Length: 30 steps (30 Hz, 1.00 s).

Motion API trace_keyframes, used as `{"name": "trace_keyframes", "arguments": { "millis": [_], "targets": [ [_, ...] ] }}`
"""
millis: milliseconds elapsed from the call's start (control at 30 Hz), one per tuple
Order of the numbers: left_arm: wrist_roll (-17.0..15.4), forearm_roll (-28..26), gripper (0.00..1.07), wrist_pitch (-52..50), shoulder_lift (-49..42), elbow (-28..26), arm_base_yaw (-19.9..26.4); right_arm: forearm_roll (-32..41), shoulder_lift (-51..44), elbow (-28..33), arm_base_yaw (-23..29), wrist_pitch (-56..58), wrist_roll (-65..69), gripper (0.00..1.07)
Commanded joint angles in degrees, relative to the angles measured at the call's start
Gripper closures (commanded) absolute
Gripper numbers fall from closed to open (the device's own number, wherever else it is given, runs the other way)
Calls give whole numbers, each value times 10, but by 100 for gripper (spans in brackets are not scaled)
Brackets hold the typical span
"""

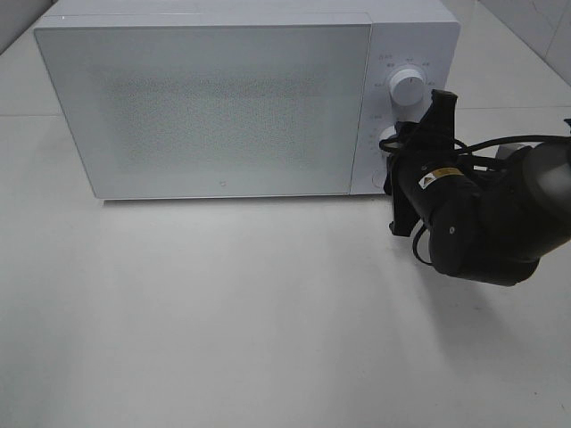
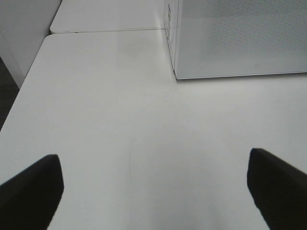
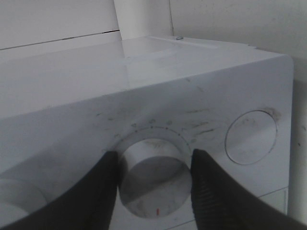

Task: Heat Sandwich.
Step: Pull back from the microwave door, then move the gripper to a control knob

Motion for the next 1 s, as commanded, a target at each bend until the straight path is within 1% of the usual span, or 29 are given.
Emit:
{"name": "trace_keyframes", "arguments": {
  "millis": [33,67,100,133,167,200,233,267,300,333,367,400,433,500,533,567,700,833,1000],
  "targets": [
    [1,-2,9,-2,-15,2,1,-11,-5,-8,-3,-74,-6,85],
    [1,-2,9,-2,-15,2,1,-11,-5,-8,-3,-74,-6,85],
    [1,-2,9,-2,-15,2,1,-11,-5,-8,-3,-74,-6,81],
    [1,-2,9,-2,-15,2,1,-11,-5,-8,-3,-74,-6,73],
    [1,-2,9,-2,-15,2,1,-12,-5,-8,-3,-74,-6,69],
    [1,-2,9,-2,-15,2,1,-13,-5,-8,-3,-74,-6,65],
    [1,-2,9,-2,-15,2,1,-13,-5,-8,-3,-74,-6,65],
    [1,-2,9,-2,-15,2,1,-13,-5,-8,-3,-76,-6,61],
    [1,-2,9,-2,-15,2,1,-14,-5,-8,-3,-85,-5,53],
    [1,-2,9,-2,-15,2,1,-17,-5,-8,-3,-87,-5,49],
    [1,-2,9,-2,-15,2,1,-17,-5,-8,-3,-87,-5,49],
    [1,-2,9,-2,-15,2,1,-21,-6,-8,-3,-88,-4,45],
    [1,-2,9,-2,-15,2,1,-26,-7,-8,-3,-87,-3,38],
    [1,-2,9,-2,-15,2,1,-32,-7,-8,-3,-83,-3,31],
    [1,-2,9,-2,-15,2,1,-32,-7,-8,-3,-83,-3,31],
    [1,-2,9,-2,-15,2,1,-36,-7,-8,-3,-78,-2,29],
    [1,-2,9,-2,-15,2,1,-44,-7,-8,-3,-70,-1,31],
    [1,-2,9,-2,-15,2,1,-57,-7,3,-3,-71,6,31],
    [1,-2,9,-2,-15,2,1,-76,-22,31,-3,-67,10,31]
  ]
}}
